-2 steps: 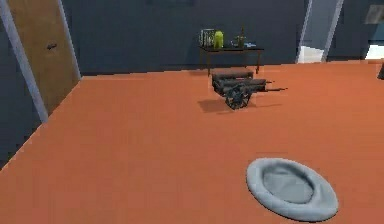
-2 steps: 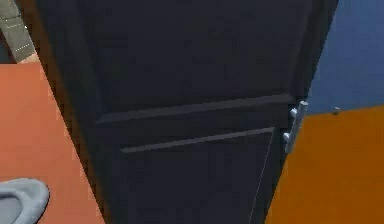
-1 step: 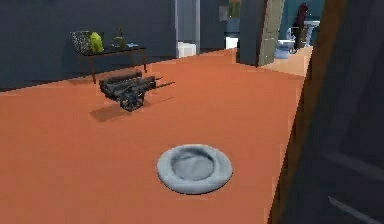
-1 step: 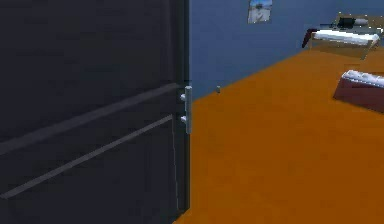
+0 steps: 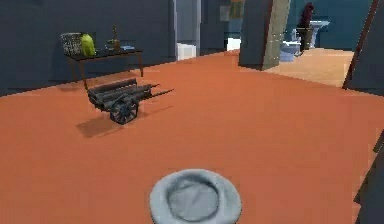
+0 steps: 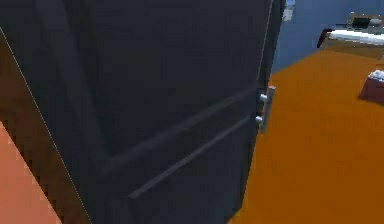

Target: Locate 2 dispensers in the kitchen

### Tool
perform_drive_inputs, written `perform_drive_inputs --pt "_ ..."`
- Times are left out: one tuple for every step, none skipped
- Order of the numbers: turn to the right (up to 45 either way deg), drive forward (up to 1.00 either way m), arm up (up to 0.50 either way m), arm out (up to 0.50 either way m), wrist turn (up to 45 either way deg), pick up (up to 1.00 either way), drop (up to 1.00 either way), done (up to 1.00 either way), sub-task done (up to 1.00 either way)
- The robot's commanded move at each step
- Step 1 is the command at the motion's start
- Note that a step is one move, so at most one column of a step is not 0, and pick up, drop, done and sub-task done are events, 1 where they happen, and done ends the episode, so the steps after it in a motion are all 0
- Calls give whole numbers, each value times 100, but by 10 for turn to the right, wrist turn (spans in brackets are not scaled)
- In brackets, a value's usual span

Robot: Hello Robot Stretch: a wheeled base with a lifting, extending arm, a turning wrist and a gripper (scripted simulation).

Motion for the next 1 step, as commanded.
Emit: perform_drive_inputs --pt "-330 0 0 0 0 0 0 0 0"
